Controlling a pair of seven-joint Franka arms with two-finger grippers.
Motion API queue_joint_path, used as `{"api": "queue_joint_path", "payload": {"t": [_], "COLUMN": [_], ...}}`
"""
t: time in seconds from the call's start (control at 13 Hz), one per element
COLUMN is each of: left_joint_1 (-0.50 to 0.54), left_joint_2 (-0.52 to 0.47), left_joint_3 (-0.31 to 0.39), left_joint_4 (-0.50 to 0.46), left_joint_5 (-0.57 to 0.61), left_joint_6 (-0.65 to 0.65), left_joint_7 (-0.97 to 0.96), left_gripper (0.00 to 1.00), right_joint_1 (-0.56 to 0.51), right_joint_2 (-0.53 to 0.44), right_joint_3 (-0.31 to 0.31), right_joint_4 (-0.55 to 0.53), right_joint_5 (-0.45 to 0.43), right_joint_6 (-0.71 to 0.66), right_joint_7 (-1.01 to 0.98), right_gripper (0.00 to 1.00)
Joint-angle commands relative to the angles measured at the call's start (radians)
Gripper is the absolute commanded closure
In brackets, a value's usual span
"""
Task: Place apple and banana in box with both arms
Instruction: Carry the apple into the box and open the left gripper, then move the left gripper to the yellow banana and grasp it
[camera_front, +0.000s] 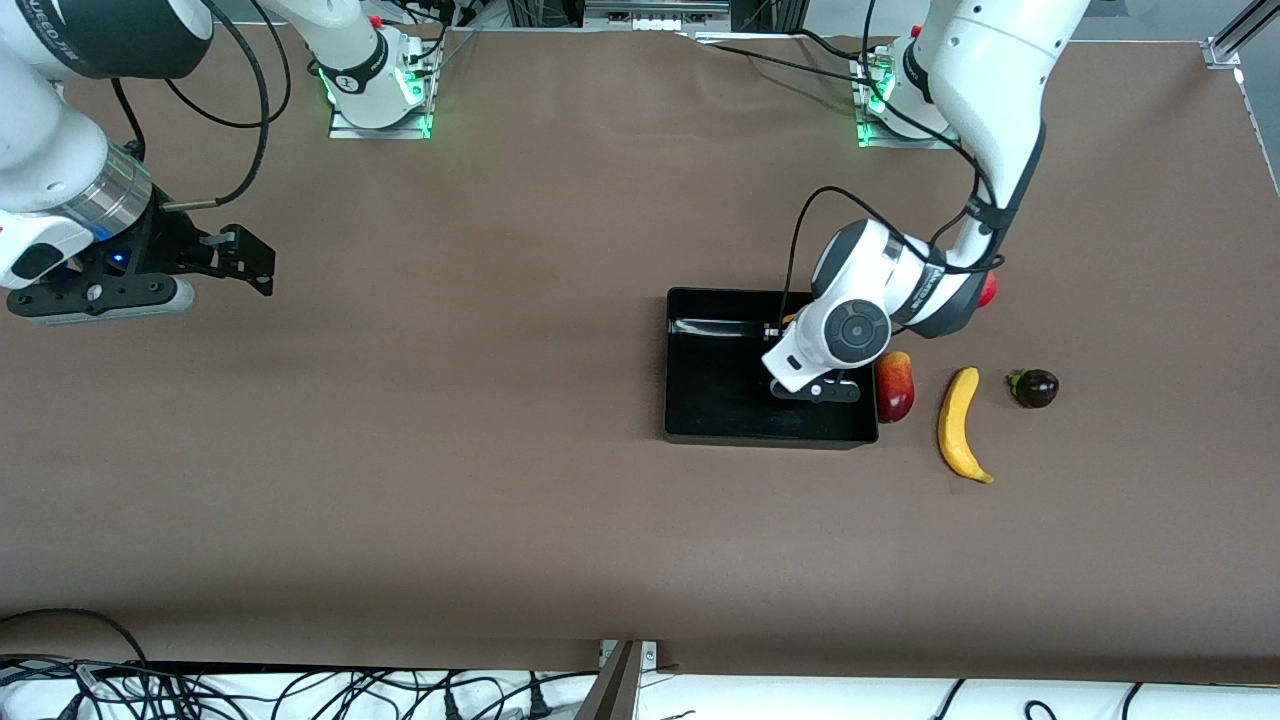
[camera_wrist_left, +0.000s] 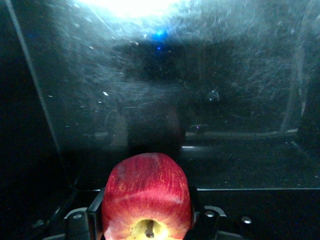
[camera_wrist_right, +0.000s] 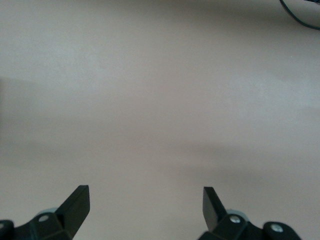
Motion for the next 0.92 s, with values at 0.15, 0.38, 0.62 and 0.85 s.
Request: {"api": "queue_joint_path", "payload": {"t": [0.15, 0.38, 0.62, 0.85], "left_joint_1": [-0.015, 0.058, 0.171, 0.294], "left_joint_2": [-0.070, -0.096, -0.089, -0.021], "left_joint_3": [0.015, 0.024, 0.024, 0.023], "left_joint_4": [0.034, 0.219, 0.261, 0.249], "left_joint_5": [-0.007, 0.044, 0.189, 0.187], "left_joint_6": [-0.030, -0.236, -0.246, -0.170], "left_joint_7": [-0.012, 0.015, 0.229, 0.456], "left_gripper": [0.00, 0.00, 0.00, 0.00], "right_joint_1": [0.008, 0.008, 0.010, 0.010], "right_joint_2": [0.007, 0.008, 0.008, 0.007], "right_joint_3": [0.001, 0.001, 0.002, 0.002], "right_joint_4": [0.020, 0.020, 0.020, 0.020], "right_joint_5": [-0.006, -0.006, -0.006, -0.006], "right_joint_6": [-0.004, -0.004, -0.004, 0.001], "right_joint_7": [-0.001, -0.001, -0.001, -0.001], "right_gripper": [0.00, 0.00, 0.00, 0.00]}}
